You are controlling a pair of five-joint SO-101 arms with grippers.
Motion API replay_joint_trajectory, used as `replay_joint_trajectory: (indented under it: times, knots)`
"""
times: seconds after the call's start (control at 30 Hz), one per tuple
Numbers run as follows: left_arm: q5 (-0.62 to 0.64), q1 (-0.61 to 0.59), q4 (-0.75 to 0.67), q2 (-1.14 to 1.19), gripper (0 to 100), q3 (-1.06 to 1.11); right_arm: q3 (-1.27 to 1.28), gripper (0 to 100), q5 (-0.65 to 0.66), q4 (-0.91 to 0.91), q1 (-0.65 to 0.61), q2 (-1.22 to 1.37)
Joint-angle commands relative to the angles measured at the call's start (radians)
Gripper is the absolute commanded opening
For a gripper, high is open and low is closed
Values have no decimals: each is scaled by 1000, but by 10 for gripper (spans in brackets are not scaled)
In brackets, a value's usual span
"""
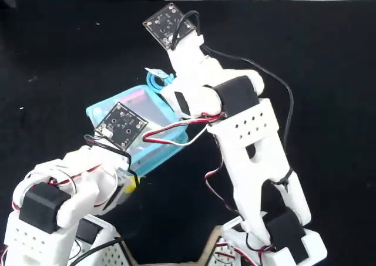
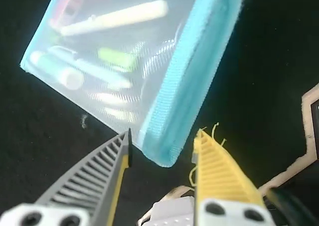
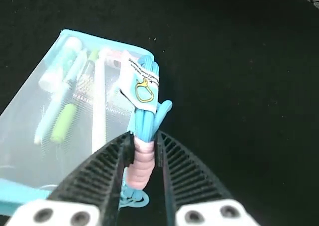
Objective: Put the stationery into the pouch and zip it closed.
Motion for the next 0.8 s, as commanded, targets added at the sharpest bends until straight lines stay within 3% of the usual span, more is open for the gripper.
replay_joint_trajectory:
  times: [0.0, 0.33, 0.53, 0.6, 0.73, 0.77]
  knots:
    - [9, -30, 5, 0, 260, 21, -74, 10, -5, 21, -12, -1]
    - [9, -209, -173, 6, 259, 165, -76, 10, -3, 40, -12, -5]
    - [9, -220, -186, 0, 255, 145, -68, 11, -8, 41, -11, -5]
    - [9, -223, -186, 0, 216, 128, -70, 11, -9, 61, -11, -5]
    - [9, -228, -186, 0, 19, 90, -76, 11, -9, 101, -11, -7]
    - [9, -228, -184, 0, 35, 79, -76, 11, -9, 107, -11, -7]
